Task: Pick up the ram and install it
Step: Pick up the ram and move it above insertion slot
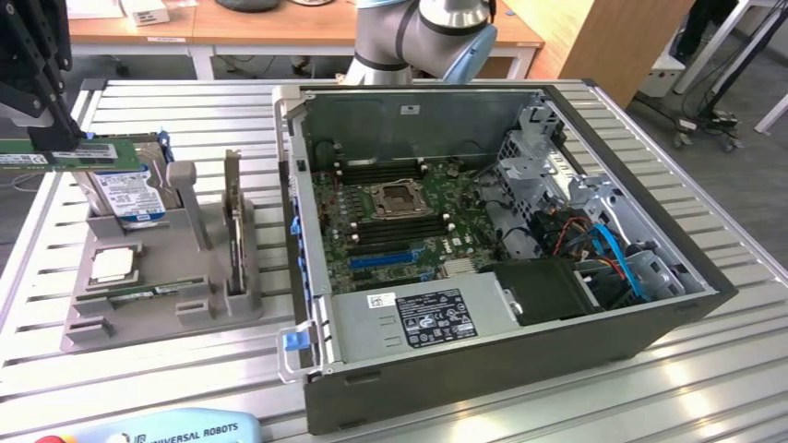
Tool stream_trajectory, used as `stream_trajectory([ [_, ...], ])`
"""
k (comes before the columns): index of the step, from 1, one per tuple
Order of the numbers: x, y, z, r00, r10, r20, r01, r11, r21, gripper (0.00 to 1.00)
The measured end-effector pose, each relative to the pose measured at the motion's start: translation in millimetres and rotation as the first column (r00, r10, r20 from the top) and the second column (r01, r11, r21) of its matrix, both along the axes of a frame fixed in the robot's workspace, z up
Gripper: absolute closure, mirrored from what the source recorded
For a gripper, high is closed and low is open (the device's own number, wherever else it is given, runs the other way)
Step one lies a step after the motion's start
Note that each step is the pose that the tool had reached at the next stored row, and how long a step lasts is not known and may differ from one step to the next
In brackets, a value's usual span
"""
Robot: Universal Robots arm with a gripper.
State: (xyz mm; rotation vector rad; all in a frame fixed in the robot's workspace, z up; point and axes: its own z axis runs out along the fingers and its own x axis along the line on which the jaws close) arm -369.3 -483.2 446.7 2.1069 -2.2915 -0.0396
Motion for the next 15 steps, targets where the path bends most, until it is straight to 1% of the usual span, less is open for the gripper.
stream_trajectory([
  [15, 0.0, 0.0, 0.0, 1.0, 0.006, -0.0001, -0.006, 1.0, 0.0, 0.88],
])
